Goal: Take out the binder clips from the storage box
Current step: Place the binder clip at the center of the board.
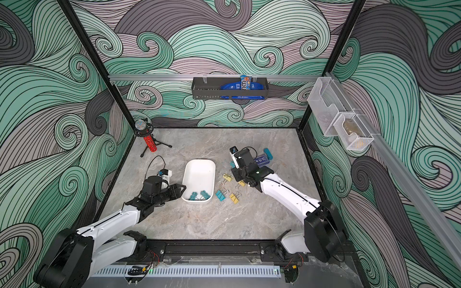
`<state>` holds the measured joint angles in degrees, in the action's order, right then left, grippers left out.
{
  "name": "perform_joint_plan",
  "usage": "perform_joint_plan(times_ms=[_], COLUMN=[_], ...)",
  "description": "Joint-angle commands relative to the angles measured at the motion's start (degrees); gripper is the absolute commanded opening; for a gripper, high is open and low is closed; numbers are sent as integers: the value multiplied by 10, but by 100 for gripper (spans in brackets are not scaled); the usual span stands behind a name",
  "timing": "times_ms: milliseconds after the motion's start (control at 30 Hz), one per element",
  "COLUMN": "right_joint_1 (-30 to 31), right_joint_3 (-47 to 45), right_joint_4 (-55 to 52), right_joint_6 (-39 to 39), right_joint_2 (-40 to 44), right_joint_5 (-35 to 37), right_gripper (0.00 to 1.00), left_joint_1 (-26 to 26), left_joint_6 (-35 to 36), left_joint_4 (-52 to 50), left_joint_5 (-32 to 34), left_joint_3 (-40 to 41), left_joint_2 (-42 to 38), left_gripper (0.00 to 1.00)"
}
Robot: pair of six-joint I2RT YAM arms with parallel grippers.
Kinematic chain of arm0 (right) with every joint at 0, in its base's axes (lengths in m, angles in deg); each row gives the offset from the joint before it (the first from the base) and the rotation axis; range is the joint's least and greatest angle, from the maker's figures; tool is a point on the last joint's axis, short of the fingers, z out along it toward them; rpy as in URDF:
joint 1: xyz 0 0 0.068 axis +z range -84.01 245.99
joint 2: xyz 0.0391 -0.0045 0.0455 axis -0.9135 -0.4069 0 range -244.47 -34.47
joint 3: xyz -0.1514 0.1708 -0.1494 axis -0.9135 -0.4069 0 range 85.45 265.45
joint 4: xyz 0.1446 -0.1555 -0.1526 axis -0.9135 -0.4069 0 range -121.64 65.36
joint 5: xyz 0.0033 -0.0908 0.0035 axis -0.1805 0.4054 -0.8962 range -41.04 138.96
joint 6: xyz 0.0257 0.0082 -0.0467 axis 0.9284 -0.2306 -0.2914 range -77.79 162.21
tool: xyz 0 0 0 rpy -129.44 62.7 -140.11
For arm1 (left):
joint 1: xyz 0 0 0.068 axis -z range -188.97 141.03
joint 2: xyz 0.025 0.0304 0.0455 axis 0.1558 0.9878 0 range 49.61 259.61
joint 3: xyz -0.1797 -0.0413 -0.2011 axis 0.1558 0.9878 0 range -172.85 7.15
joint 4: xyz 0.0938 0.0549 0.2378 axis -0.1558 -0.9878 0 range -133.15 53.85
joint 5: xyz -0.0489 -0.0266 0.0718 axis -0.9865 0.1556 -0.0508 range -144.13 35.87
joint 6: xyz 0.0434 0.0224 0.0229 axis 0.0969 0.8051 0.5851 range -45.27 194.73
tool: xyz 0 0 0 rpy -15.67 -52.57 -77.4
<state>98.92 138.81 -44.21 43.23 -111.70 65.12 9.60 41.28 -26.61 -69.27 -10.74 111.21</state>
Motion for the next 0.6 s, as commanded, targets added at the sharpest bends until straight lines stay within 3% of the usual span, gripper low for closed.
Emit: perform_joint_plan(times_ms=[0, 567], right_joint_1=[-10, -45], right_joint_3=[-37, -115], right_joint_4=[-1, -2], right_joint_6=[46, 116], right_joint_2=[36, 63], right_joint_5=[7, 28], right_gripper=[1, 0], left_joint_1=[3, 3], left_joint_6=[0, -1], left_joint_4=[15, 26], left_joint_5=[-12, -23], left_joint_3=[-2, 0], left_joint_2=[-12, -8], left_gripper=[43, 43])
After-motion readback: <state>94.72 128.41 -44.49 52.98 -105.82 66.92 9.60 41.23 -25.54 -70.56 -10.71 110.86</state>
